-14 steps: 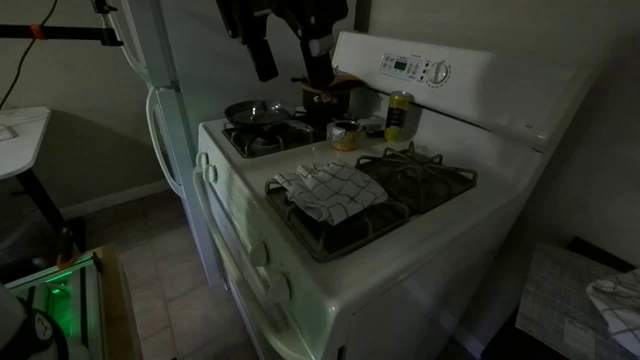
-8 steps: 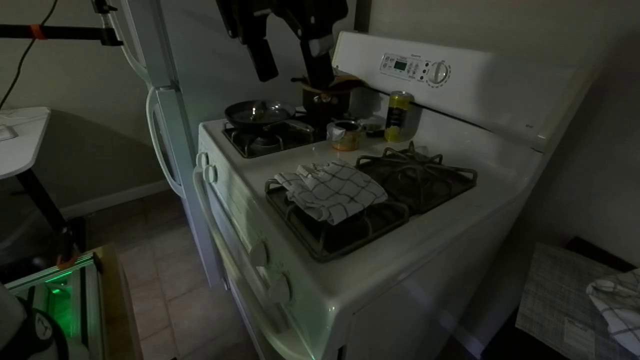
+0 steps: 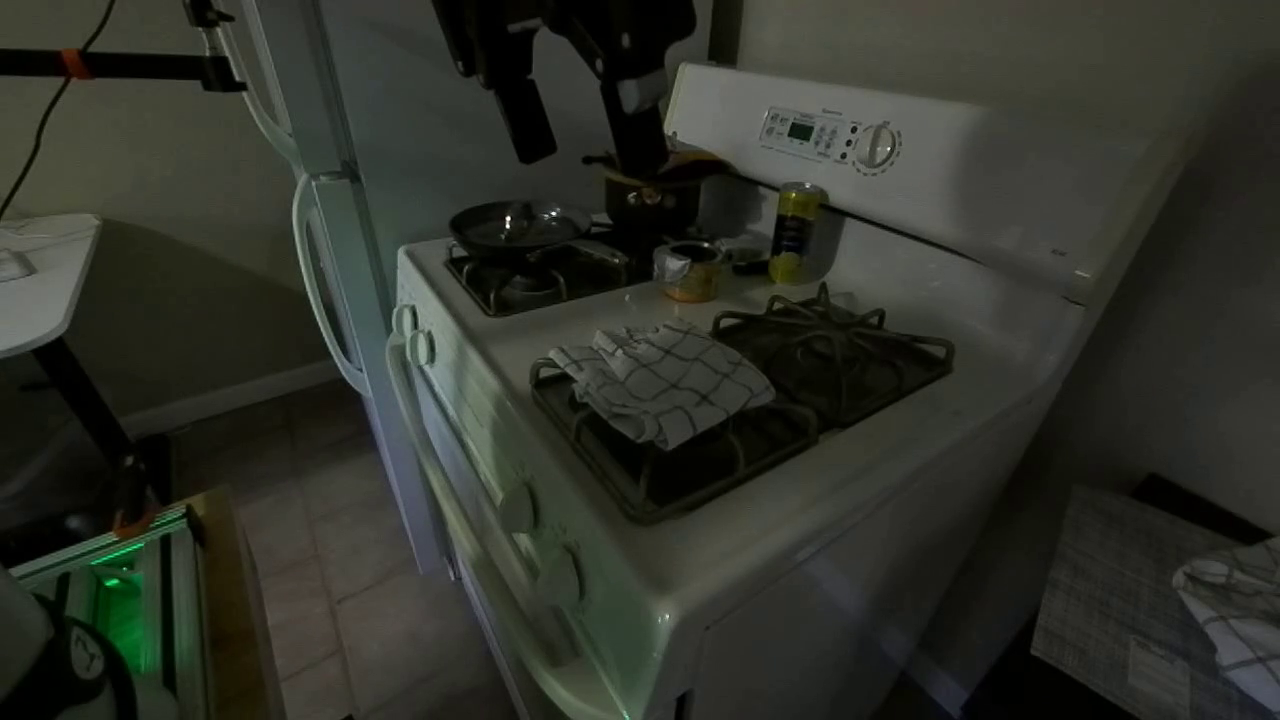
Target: Put the white and black towel on top of the pan.
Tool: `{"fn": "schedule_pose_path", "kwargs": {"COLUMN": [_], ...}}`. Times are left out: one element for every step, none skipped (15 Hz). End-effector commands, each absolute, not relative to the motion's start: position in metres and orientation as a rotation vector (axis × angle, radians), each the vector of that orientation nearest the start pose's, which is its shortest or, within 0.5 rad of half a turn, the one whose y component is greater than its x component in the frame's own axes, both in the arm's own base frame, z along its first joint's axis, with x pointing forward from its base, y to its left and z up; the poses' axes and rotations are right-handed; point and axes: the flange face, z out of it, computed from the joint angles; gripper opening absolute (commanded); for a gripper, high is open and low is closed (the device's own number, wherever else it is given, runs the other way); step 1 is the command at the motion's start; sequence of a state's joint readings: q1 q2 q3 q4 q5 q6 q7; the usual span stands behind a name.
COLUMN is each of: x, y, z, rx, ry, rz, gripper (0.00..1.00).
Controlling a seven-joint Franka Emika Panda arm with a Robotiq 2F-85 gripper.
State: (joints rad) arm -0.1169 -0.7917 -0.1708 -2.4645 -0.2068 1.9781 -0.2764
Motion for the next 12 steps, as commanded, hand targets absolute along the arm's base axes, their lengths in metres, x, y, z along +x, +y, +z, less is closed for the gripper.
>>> {"fn": "schedule_pose_path", "kwargs": {"x": [0.322,0.322,0.322,0.327,0.332,0.342,0.347,0.357,0.367,0.377,0.386,0.397], "y": [-0.122,-0.122,-0.125,-0.127,-0.126,-0.124,-0.122,-0.119,-0.116,-0.112,-0.109,-0.106], "z": [0.577,0.577,0.575,0.570,0.566,0.559,0.553,0.545,0.537,0.526,0.515,0.502], "rx": [-3.263,-3.263,-3.244,-3.203,-3.153,-3.084,-3.036,-2.984,-2.933,-2.884,-2.853,-2.837], "ry": [-0.121,-0.121,-0.117,-0.125,-0.145,-0.164,-0.175,-0.196,-0.222,-0.238,-0.244,-0.238], "rz": [-0.441,-0.441,-0.458,-0.465,-0.467,-0.468,-0.458,-0.443,-0.425,-0.394,-0.329,-0.274], "gripper": [1.00,1.00,1.00,1.00,1.00,1.00,1.00,1.00,1.00,1.00,1.00,1.00]}}
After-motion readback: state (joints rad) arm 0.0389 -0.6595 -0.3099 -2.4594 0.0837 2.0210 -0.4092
